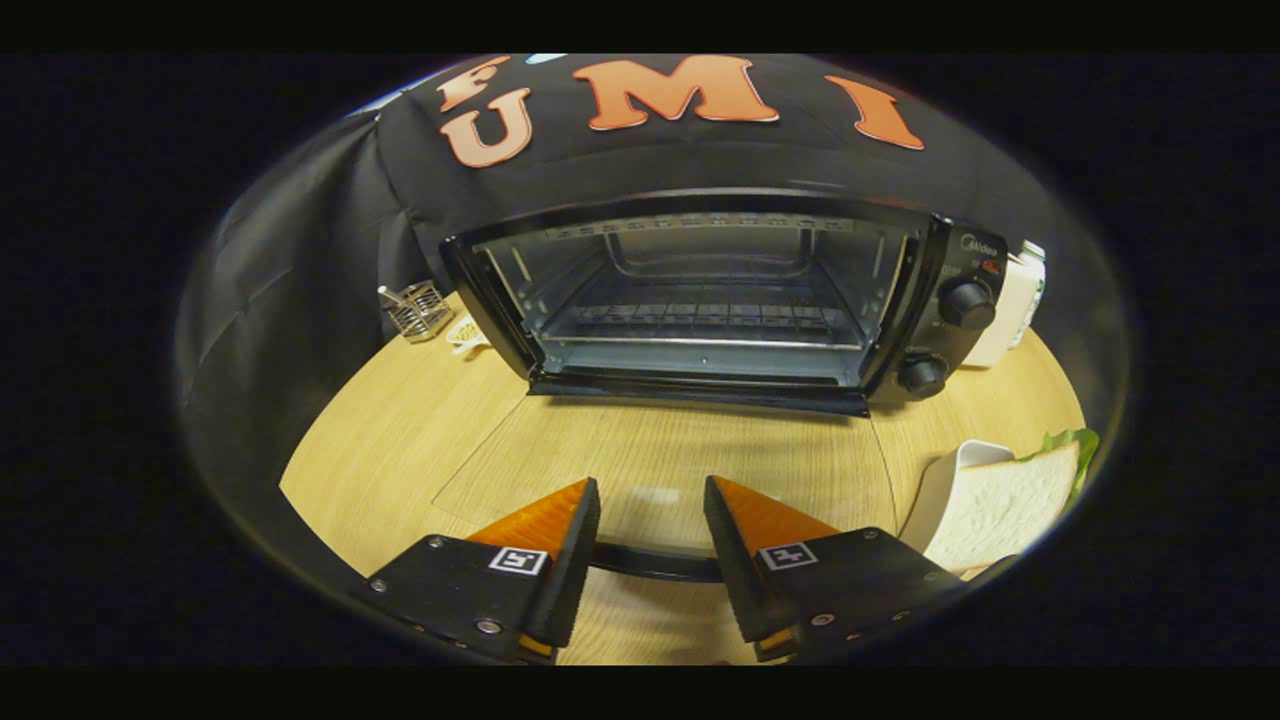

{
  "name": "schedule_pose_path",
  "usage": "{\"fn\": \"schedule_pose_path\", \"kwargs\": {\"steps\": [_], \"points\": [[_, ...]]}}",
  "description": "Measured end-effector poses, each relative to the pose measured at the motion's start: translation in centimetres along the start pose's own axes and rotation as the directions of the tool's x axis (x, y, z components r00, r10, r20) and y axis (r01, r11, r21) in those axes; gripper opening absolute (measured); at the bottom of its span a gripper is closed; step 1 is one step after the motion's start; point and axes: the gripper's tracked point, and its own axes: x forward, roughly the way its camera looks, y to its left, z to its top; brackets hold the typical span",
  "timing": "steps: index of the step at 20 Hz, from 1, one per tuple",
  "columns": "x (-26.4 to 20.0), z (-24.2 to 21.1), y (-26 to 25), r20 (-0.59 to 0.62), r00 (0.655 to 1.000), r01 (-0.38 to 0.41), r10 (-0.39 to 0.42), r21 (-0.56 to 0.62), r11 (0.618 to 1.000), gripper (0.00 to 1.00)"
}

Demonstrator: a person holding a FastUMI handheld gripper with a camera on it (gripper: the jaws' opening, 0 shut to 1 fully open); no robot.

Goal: Open the toaster oven, put the food inside, and close the toaster oven door.

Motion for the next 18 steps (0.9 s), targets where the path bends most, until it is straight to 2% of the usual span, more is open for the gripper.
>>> {"fn": "schedule_pose_path", "kwargs": {"steps": [4,6,8,18], "points": [[-0.2,0.6,-0.5,-0.002,1.000,-0.003,0.003,0.023,1.000,0.67],[-0.3,0.7,-1.0,-0.001,1.000,0.011,-0.011,0.025,1.000,0.75],[-0.6,0.6,-1.2,-0.003,1.000,0.017,-0.016,0.040,0.999,0.77],[-4.7,3.9,-2.4,0.123,0.992,0.015,-0.017,0.016,1.000,0.78]]}}
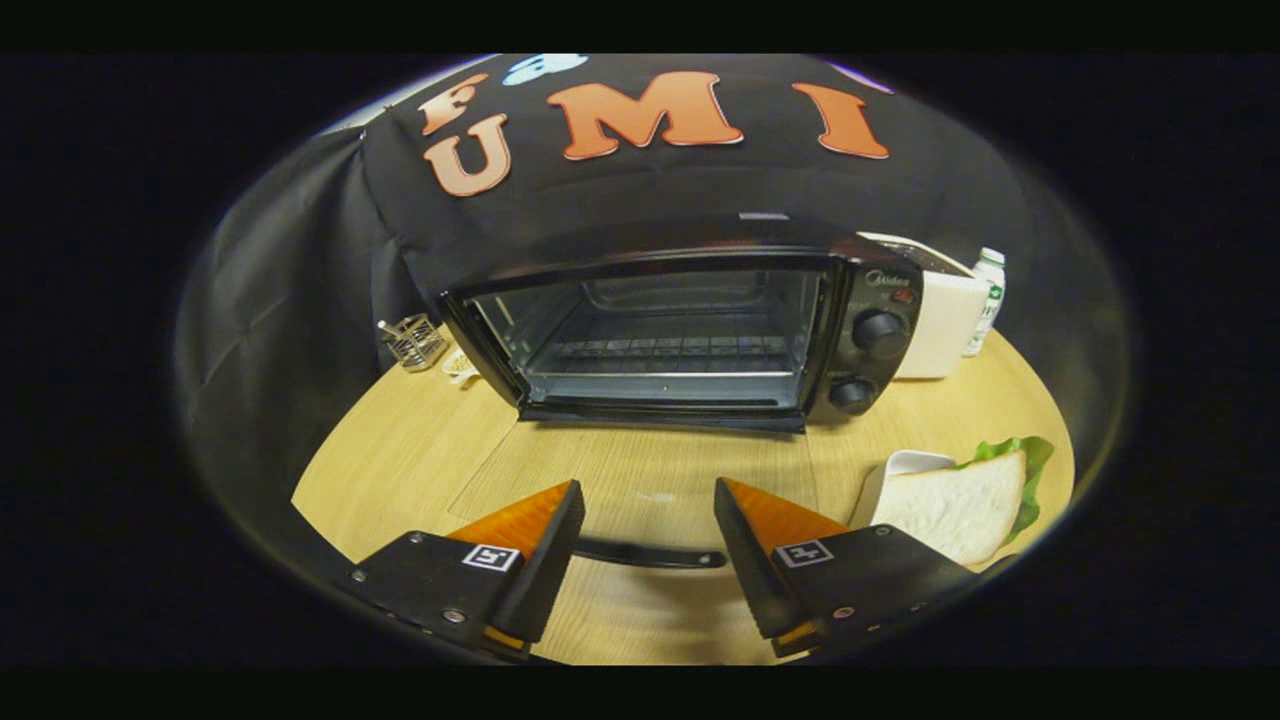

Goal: Open the toaster oven, put the food inside, and close the toaster oven door.

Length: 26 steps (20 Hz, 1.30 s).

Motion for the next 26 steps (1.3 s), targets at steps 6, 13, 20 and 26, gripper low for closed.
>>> {"fn": "schedule_pose_path", "kwargs": {"steps": [6,13,20,26], "points": [[-3.6,2.6,-2.5,0.056,0.998,-0.002,0.002,-0.009,1.000,0.84],[-7.9,3.2,-13.9,0.052,0.987,0.149,-0.152,0.059,0.987,0.92],[-7.1,-1.7,-20.0,-0.102,0.970,0.234,-0.221,0.150,0.961,0.99],[-4.6,-5.6,-21.3,-0.206,0.967,0.196,-0.152,0.217,0.956,0.99]]}}
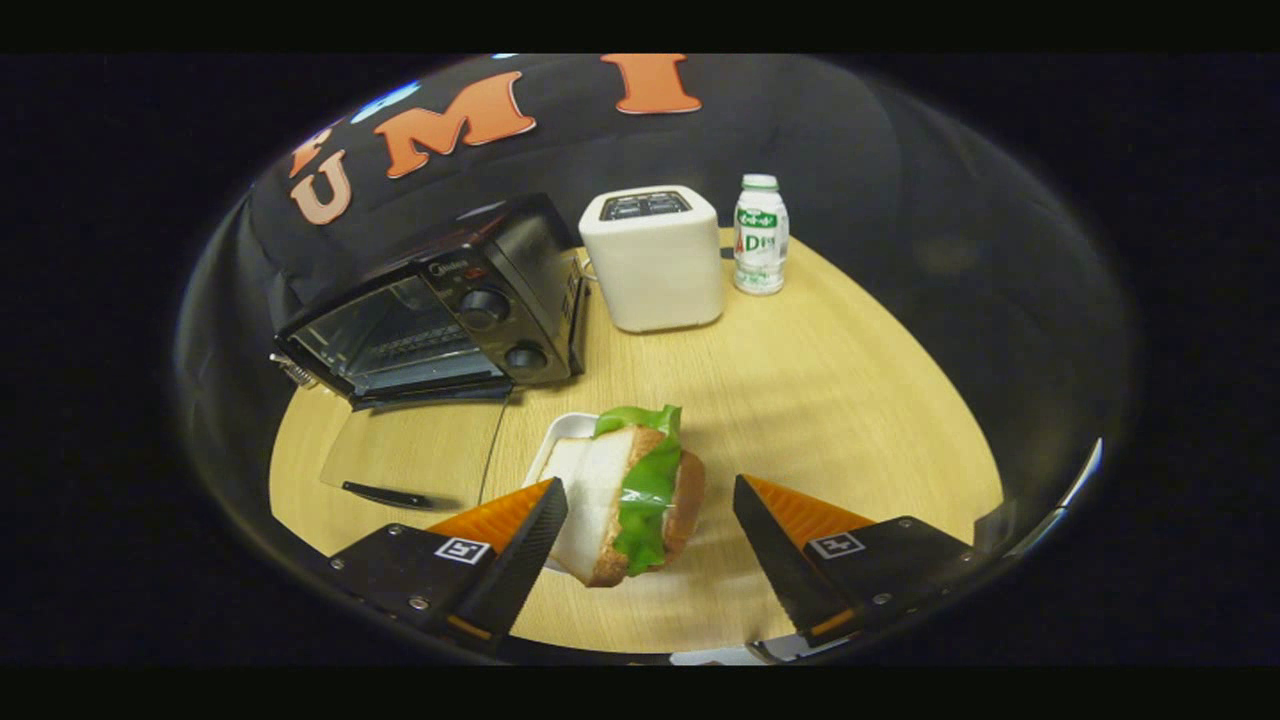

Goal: Open the toaster oven, put the food inside, and close the toaster oven door.

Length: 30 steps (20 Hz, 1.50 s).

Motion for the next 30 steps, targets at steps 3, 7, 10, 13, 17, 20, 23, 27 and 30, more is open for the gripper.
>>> {"fn": "schedule_pose_path", "kwargs": {"steps": [3,7,10,13,17,20,23,27,30], "points": [[1.1,-0.9,0.7,-0.026,0.998,-0.056,0.057,0.065,0.996,0.99],[1.5,-1.6,2.1,-0.052,0.991,-0.114,0.122,0.134,0.984,0.86],[1.2,-1.5,3.2,-0.049,0.987,-0.145,0.155,0.170,0.975,0.58],[0.4,-1.3,3.4,-0.039,0.986,-0.154,0.164,0.193,0.969,0.38],[-0.8,-0.4,3.0,-0.003,0.990,-0.135,0.138,0.206,0.969,0.35],[-2.1,1.0,3.5,0.032,0.989,-0.149,0.145,0.228,0.962,0.35],[-3.6,2.7,4.4,0.088,0.985,-0.163,0.146,0.236,0.958,0.35],[-5.1,5.1,7.3,0.152,0.971,-0.217,0.184,0.242,0.946,0.35],[-5.9,6.5,10.2,0.184,0.956,-0.270,0.230,0.239,0.933,0.34]]}}
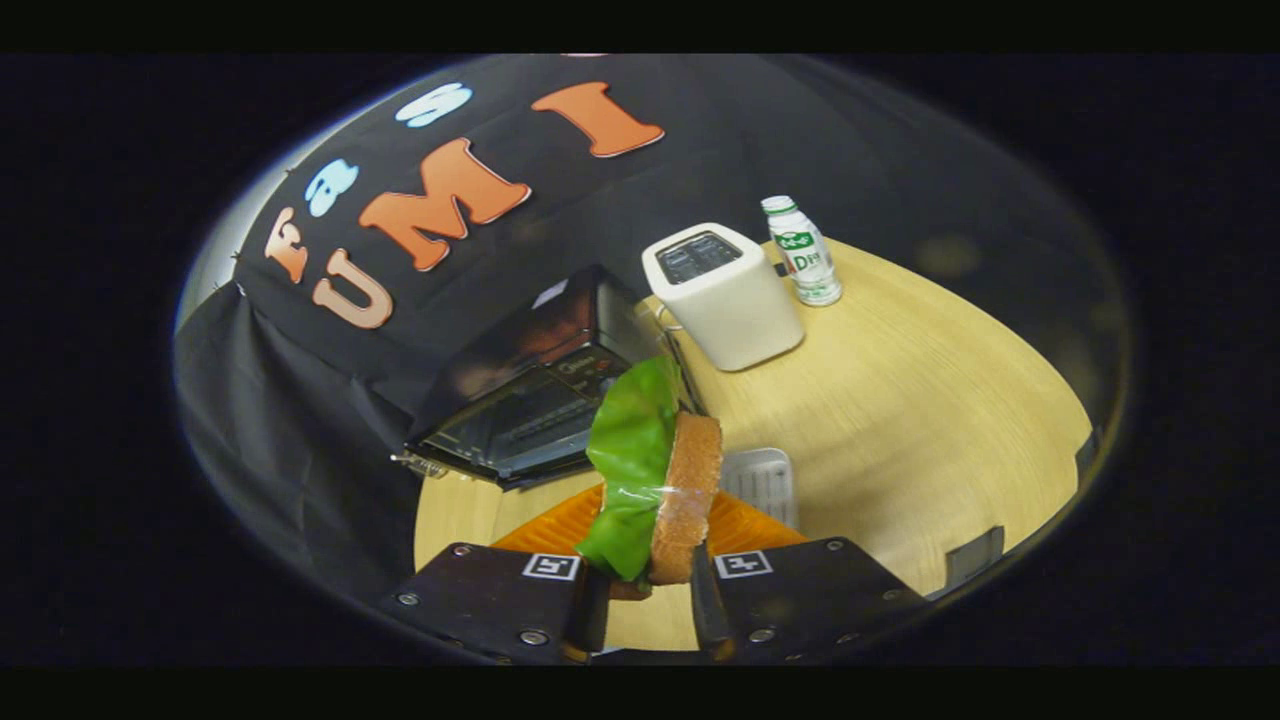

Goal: Open the toaster oven, put the food inside, and close the toaster oven door.

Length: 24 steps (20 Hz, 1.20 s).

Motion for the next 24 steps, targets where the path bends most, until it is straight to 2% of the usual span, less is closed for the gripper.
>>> {"fn": "schedule_pose_path", "kwargs": {"steps": [8,16,19,24], "points": [[3.4,-1.7,7.1,-0.017,0.993,-0.118,0.118,0.021,0.993,0.35],[6.9,-3.9,11.2,-0.035,0.977,-0.207,0.209,0.054,0.977,0.35],[8.4,-3.9,12.1,-0.014,0.972,-0.232,0.235,0.099,0.968,0.35],[11.8,-4.3,12.8,0.014,0.975,-0.222,0.223,0.167,0.961,0.34]]}}
